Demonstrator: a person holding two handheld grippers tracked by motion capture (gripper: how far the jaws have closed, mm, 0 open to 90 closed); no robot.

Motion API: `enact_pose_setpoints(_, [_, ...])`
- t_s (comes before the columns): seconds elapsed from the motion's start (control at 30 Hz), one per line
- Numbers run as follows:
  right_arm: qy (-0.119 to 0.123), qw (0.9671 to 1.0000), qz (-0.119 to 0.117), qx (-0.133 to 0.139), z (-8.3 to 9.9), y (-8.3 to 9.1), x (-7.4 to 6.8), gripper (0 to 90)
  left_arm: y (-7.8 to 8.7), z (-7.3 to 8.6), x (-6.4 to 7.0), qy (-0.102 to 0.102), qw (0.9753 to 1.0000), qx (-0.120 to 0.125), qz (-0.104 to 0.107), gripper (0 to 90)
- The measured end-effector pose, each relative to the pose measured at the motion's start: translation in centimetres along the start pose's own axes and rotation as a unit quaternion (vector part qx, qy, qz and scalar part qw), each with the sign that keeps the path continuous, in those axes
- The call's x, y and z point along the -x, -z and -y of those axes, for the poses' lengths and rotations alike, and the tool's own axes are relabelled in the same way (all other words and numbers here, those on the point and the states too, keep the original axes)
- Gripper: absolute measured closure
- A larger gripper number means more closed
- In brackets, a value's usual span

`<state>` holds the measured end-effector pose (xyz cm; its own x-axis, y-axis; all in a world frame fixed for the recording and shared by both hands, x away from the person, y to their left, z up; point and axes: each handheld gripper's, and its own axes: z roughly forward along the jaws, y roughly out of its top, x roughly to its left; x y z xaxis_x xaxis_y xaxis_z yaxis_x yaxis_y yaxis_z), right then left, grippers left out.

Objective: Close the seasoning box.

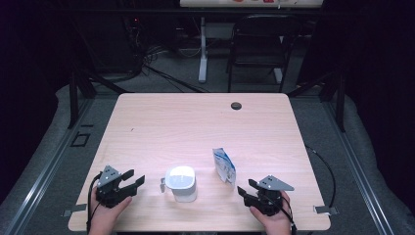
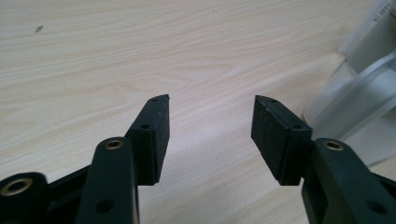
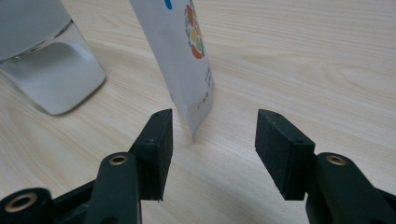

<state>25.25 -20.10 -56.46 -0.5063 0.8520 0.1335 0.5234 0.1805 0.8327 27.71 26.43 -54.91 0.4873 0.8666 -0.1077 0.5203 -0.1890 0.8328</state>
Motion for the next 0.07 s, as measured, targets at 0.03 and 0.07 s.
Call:
enact_pose_setpoints(0.03, [0.0,1.0,0.003,0.001,0.02,0.03,0.1,46.3,0.04,-0.06,-0.05,0.003,1.0,0.002,-0.002,45.4])
enact_pose_setpoints(0.07, [0.001,1.0,0.006,0.003,0.04,0.1,0.25,45.9,0.04,-0.06,-0.05,0.003,1.0,0.002,-0.002,45.1])
